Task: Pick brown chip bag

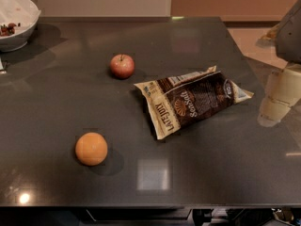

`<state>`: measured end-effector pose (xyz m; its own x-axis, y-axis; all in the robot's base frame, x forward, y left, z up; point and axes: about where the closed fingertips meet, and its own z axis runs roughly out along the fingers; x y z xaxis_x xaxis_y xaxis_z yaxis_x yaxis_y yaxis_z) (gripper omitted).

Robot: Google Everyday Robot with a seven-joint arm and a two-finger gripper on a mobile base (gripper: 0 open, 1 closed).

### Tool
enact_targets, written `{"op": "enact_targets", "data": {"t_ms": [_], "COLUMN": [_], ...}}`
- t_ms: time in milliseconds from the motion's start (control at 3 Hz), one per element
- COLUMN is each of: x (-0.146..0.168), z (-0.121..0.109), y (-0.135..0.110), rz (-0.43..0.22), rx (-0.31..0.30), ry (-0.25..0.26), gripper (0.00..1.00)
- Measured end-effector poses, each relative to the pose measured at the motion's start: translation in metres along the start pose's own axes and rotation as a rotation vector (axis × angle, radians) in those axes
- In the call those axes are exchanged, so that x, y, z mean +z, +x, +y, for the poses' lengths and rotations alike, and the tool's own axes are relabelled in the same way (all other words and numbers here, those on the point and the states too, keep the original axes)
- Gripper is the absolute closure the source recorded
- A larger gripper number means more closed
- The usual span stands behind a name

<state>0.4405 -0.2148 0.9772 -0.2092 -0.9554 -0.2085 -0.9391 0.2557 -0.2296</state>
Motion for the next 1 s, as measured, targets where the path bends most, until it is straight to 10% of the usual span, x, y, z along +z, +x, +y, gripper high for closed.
{"op": "enact_targets", "data": {"t_ms": [1000], "x": [0.055], "z": [-0.038], "y": [-0.06], "rz": [-0.138], "rx": [-0.179], "ry": [-0.102], "gripper": [0.0]}}
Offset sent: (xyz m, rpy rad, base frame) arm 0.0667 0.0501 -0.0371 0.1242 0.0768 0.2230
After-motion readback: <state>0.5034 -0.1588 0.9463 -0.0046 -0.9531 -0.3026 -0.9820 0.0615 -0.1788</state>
